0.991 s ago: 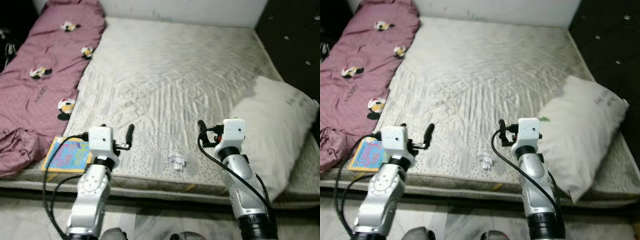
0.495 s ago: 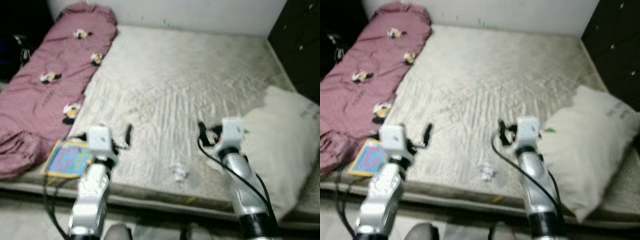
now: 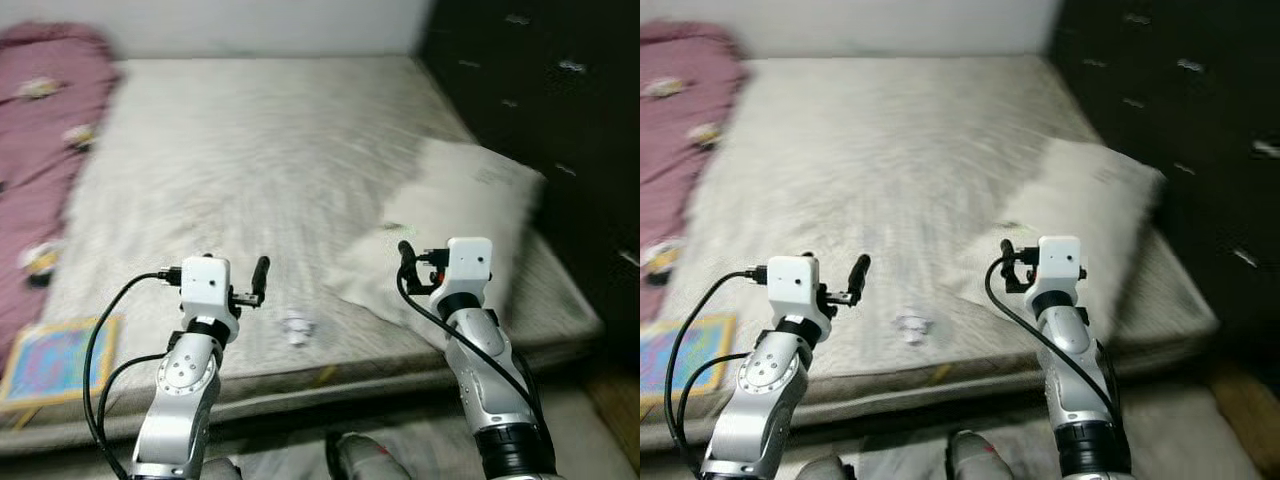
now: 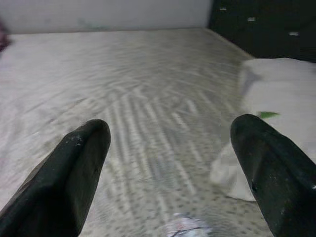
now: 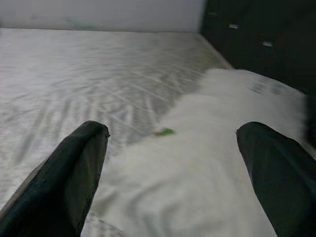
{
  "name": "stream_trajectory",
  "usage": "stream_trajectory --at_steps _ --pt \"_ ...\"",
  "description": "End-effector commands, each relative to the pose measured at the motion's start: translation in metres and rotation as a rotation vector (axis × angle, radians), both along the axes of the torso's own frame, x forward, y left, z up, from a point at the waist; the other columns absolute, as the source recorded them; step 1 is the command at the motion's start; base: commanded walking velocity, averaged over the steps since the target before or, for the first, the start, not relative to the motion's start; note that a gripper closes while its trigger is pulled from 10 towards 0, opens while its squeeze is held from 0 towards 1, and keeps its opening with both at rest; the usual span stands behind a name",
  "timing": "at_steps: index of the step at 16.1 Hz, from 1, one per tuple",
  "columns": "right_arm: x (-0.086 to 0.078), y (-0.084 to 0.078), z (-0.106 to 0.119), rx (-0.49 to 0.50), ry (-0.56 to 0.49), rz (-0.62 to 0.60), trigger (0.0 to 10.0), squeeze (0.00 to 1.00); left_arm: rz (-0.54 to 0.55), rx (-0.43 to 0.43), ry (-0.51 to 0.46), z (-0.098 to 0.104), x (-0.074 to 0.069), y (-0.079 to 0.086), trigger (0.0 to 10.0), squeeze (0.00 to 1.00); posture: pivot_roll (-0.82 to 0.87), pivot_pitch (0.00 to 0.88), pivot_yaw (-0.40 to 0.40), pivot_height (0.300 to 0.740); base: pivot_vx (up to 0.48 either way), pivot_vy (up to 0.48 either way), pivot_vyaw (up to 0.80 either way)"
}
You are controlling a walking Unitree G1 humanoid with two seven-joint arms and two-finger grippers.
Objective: Clean up the room
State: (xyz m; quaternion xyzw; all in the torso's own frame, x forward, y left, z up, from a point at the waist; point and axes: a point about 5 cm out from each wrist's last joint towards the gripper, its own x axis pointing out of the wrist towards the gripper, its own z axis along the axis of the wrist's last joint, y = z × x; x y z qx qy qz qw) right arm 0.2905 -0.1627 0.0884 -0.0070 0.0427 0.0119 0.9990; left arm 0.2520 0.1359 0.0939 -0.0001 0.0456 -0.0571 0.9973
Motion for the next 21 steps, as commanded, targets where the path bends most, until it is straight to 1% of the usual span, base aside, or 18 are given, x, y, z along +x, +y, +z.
stream_trajectory --at_steps 1,2,3,4,5,6,8,9,11,19,21 --pt "0.0004 -0.0007 -0.0005 0.001 0.007 -0.005 10.0 0.0 0.004 0.009 -0.006 0.0022 -0.0007 0.0026 10.0 0.0 0.0 0.084 -0.039 0.74 0.0 0.0 -0.8" --pt "0.0009 -0.0011 -0.0002 0.002 0.007 -0.004 10.0 0.0 0.0 -0.01 0.004 0.0017 -0.001 0.0029 10.0 0.0 0.0 0.086 -0.036 0.74 0.0 0.0 -0.8" --pt "0.0011 -0.0008 0.0012 0.008 -0.003 0.003 10.0 0.0 -0.001 -0.006 0.014 0.0007 -0.0012 0.0036 10.0 0.0 0.0 0.084 -0.034 0.74 0.0 0.0 0.0" --pt "0.0014 -0.0006 0.0026 0.013 -0.01 0.003 10.0 0.0 0.003 0.012 -0.011 0.001 0.0001 0.0034 10.0 0.0 0.0 0.086 -0.032 0.74 0.0 0.0 0.0" --pt "0.0017 -0.0004 0.0027 0.021 -0.009 -0.001 10.0 0.0 0.014 0.067 -0.016 0.0005 0.0012 0.0041 10.0 0.0 0.01 0.083 -0.031 0.74 0.0 0.0 0.0" --pt "0.0017 -0.0002 0.0025 0.022 -0.008 -0.001 10.0 0.0 0.011 0.042 -0.011 0.0004 0.0012 0.0035 10.0 0.0 0.01 0.083 -0.031 0.74 0.0 0.0 0.0" --pt "0.0009 0.0018 0.0008 0.02 0.0 0.009 10.0 0.0 0.028 0.038 0.002 -0.0007 0.0015 0.0046 10.0 0.0 0.01 0.083 -0.034 0.74 0.0 0.0 0.0" --pt "0.0009 0.002 0.0006 0.019 0.002 0.012 10.0 0.0 0.029 0.02 0.019 -0.0024 0.0008 0.0039 10.0 0.0 0.01 0.084 -0.038 0.74 0.0 0.0 0.0" --pt "0.0012 0.0013 0.0004 0.018 0.005 0.011 10.0 0.0 0.027 0.016 0.017 -0.0028 0.0003 0.0033 10.0 0.0 0.01 0.082 -0.042 0.74 0.0 0.315 0.0" --pt "0.0006 0.0046 -0.0021 0.01 0.014 0.025 10.0 0.0 0.014 0.01 0.007 -0.0025 -0.0006 0.0014 10.0 0.0 0.02 0.078 -0.046 0.74 0.0 0.48 0.0" --pt "0.0012 0.0054 -0.0018 0.011 0.015 0.027 10.0 0.0 0.029 0.028 -0.006 -0.0008 -0.0005 0.0033 10.0 0.0 0.02 0.082 -0.042 0.74 0.0 0.0 0.0"
